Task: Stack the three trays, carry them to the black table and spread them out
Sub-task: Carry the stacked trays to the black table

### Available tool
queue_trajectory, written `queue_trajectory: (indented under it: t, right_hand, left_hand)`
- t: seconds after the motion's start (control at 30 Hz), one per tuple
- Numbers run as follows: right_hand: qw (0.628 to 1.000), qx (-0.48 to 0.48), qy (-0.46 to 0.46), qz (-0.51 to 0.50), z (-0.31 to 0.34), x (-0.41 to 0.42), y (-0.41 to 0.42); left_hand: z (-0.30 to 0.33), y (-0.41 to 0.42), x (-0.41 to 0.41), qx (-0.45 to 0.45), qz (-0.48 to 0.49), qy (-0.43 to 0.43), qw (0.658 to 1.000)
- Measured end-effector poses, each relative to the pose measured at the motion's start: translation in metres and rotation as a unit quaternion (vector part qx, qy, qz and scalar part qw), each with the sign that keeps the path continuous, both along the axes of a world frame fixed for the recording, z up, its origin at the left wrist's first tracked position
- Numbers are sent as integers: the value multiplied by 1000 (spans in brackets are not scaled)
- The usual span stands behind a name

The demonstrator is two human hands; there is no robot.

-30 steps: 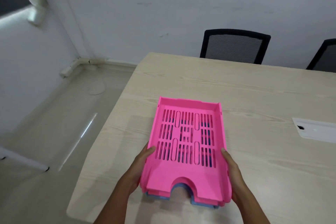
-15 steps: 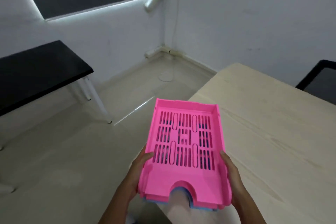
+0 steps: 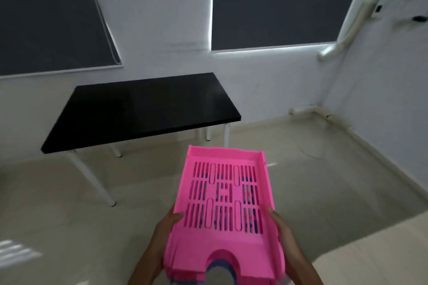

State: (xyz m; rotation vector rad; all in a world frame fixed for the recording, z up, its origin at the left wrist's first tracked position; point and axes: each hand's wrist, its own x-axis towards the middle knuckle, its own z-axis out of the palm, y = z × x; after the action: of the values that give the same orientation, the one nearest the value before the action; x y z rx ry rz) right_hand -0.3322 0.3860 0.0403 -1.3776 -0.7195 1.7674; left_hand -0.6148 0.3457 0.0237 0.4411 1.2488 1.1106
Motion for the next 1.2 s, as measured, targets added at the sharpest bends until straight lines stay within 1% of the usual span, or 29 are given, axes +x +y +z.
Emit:
queue_trajectory:
  t: [0.1,0.27,0.43,0.57,0.7,0.83,0.97,1.1,1.2]
  right_hand:
    - [998,7,-6,66,2,-51,41]
    - [992,35,-14,116,0,-111,115]
    - [988,54,-42,138,-5,-173,213]
    - [982,72,-54,165,-5,-220,302]
    - [981,58,-55,177,-5,-261,388]
    - [982,33,-47,181,-4,-306,456]
    - [985,11,-35,169,-11,-352,511]
    - [987,-10,-17,158,-16,-404,557]
    - [989,-8,-13,150,-16,-439,589]
  left_hand:
    - [-2,10,-47,-13,49,6,999]
    - [-8,49,-106,-14,101,-19,995]
    - [-3,132,-165,-11,128,7,992]
    - [-3,206,-209,-5,155,-9,988]
    - [2,276,-242,2,180,-3,984]
    - [5,339,-279,19,189,13,982]
    - [-4,392,-325,29,207,-11,978]
    - [-14,445,-377,44,189,-24,981]
    - [-15,481,-414,50,173,-27,983]
